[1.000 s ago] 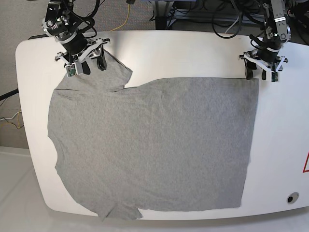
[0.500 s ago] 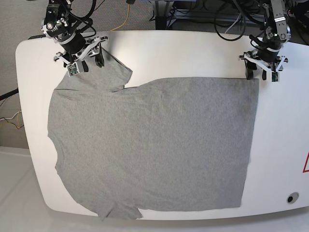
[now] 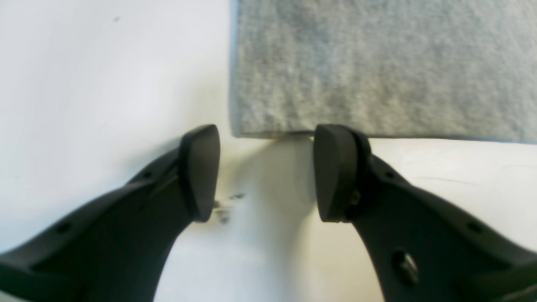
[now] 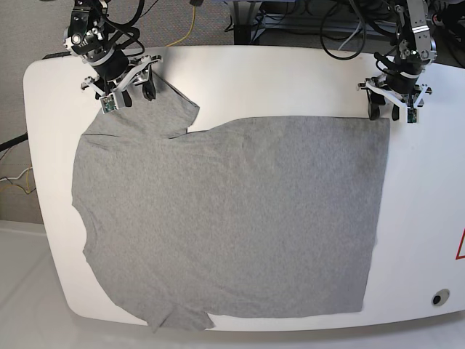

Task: Fold the T-shirt properly
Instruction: 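Adjust the right gripper along the sleeve edge and lower it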

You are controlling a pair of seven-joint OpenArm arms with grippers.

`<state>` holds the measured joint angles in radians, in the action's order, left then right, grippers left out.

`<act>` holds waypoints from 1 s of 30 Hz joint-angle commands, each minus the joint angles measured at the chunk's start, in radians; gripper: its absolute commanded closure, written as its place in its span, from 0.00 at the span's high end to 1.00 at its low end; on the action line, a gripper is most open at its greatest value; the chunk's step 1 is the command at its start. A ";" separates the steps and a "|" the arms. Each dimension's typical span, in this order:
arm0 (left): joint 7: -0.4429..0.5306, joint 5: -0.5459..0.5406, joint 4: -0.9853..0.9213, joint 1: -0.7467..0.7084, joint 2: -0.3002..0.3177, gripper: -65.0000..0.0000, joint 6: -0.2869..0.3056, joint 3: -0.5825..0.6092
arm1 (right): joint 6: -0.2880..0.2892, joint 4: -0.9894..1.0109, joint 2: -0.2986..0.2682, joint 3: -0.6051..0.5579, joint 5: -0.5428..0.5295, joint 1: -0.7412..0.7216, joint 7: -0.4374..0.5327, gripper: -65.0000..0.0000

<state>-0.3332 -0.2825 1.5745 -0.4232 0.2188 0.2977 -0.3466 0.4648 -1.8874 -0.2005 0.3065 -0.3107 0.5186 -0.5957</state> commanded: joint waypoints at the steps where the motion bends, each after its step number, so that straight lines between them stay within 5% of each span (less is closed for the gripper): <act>1: 0.010 -0.005 0.012 0.003 0.007 0.38 0.007 -0.007 | 0.005 -0.037 0.014 0.051 -0.017 0.002 -0.003 0.51; 11: 0.038 -0.012 0.006 0.001 0.010 0.06 0.015 -0.009 | 0.029 -0.107 0.113 0.214 -0.058 -0.008 -0.190 0.52; 23: 0.037 -0.016 0.005 0.002 0.005 0.37 0.064 -0.010 | 0.054 -0.008 0.127 0.154 -0.044 -0.002 -0.173 0.52; 30: 0.051 -0.021 0.004 -0.004 0.005 0.46 0.069 -0.011 | 0.042 0.061 0.106 0.105 -0.041 0.006 -0.095 0.52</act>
<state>-0.3065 -0.2897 1.5669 -0.4255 0.2089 0.3744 -0.3523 0.5129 -1.8320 -0.0849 0.4263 -0.3454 0.5217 -0.7063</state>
